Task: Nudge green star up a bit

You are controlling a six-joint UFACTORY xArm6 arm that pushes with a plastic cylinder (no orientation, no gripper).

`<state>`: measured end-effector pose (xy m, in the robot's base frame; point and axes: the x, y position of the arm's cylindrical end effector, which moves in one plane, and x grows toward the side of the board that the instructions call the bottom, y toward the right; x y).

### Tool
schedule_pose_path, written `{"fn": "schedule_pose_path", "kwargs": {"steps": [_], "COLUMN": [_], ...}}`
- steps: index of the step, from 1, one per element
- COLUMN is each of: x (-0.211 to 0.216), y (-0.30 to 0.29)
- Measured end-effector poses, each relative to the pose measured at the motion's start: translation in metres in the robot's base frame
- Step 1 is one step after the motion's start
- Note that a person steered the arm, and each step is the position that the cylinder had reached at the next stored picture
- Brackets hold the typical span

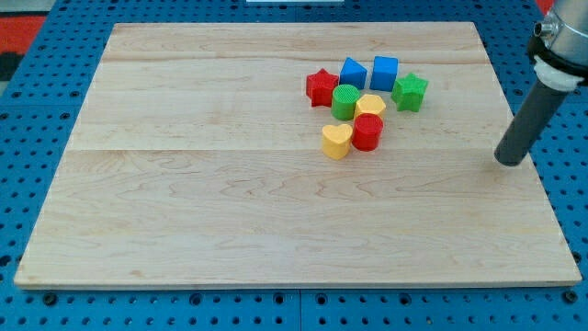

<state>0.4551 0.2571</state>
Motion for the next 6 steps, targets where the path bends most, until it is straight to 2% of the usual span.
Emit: {"fn": "schedule_pose_path", "kwargs": {"steps": [2,4,6], "x": [-0.011,-0.018,-0.049], "y": [-0.011,-0.064,-0.117]}}
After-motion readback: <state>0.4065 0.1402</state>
